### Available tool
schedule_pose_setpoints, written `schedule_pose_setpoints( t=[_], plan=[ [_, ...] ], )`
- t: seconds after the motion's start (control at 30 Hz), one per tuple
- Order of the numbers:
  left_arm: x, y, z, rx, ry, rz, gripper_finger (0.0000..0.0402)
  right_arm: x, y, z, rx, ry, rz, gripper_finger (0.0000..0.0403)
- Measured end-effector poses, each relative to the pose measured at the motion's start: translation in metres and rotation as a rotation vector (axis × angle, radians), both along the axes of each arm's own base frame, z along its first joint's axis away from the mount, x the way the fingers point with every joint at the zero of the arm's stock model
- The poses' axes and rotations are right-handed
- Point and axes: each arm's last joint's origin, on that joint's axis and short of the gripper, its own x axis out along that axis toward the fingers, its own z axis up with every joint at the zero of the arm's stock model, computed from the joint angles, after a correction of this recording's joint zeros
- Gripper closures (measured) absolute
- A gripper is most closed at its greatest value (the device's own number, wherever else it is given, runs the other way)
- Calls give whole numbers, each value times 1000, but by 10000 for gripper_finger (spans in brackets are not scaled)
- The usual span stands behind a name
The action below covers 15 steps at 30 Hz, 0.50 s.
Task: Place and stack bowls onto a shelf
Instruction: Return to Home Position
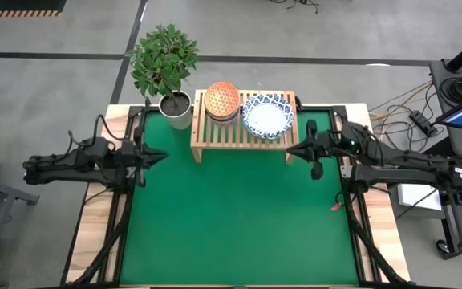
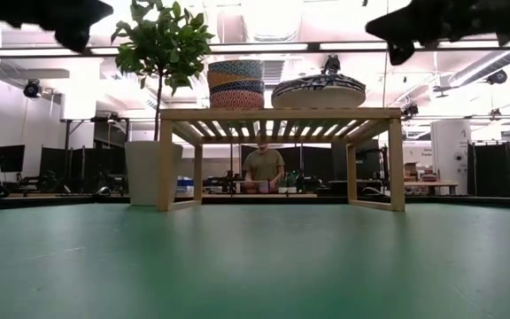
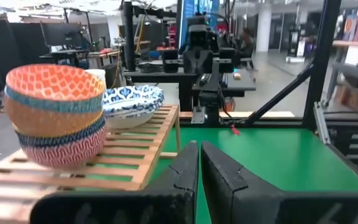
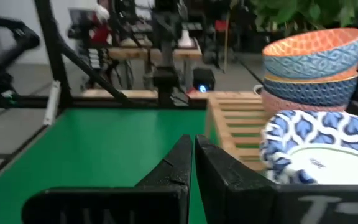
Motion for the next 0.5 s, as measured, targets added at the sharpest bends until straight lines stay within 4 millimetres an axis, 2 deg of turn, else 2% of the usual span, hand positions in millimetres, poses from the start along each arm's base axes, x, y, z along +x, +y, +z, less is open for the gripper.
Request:
schedule_pose_setpoints(
  t=[0.17, 0.3, 0.5],
  plan=[
    [-12, 0, -25, -80, -51, -17, 400, -9, 10, -21, 6, -63, 43, 392],
    [-20, -3, -38, -122, -101, -99, 400, -15, 16, -35, 40, -93, 68, 392],
    [-15, -5, -49, -152, -70, -190, 400, -29, 25, -39, 62, -193, 113, 392]
  ],
)
